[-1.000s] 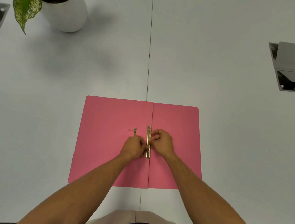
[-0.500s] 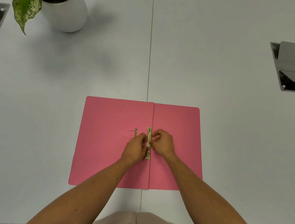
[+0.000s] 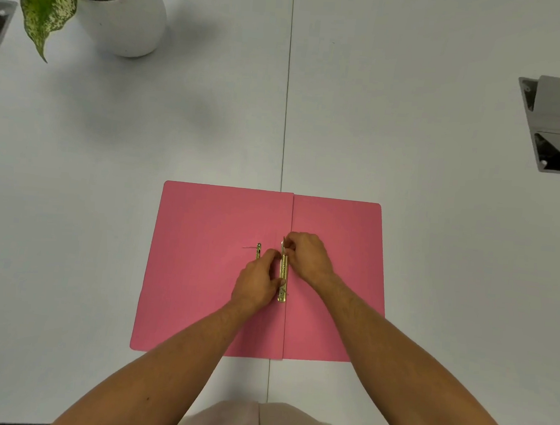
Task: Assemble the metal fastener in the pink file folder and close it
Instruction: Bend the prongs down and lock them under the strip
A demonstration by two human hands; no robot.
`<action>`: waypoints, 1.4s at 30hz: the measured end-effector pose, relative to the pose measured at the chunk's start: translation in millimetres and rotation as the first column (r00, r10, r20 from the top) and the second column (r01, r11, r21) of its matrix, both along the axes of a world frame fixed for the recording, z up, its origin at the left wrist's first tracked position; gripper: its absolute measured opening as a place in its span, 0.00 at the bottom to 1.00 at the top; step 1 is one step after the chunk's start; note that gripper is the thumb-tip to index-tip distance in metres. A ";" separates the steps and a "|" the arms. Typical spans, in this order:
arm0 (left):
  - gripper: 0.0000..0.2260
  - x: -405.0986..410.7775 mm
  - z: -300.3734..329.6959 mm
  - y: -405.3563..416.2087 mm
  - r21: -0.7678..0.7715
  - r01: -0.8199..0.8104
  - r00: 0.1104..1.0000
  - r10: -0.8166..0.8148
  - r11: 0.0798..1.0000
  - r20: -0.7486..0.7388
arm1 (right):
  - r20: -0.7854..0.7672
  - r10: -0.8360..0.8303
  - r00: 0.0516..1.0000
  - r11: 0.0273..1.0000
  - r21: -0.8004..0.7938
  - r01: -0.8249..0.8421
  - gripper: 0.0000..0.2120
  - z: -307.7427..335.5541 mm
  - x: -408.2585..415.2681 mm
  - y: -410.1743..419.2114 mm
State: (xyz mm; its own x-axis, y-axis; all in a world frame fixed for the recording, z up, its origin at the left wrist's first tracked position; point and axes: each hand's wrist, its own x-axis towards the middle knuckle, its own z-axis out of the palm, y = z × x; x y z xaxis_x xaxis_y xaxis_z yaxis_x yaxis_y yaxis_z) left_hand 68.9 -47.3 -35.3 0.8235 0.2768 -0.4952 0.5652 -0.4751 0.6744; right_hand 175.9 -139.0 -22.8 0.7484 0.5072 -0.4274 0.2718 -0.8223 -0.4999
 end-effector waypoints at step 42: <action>0.10 4.4 2.6 0.8 0.027 0.113 0.993 -0.112 0.993 -0.034 | -0.134 -0.493 0.859 0.852 0.127 0.509 0.05 -9.2 -1.6 9.5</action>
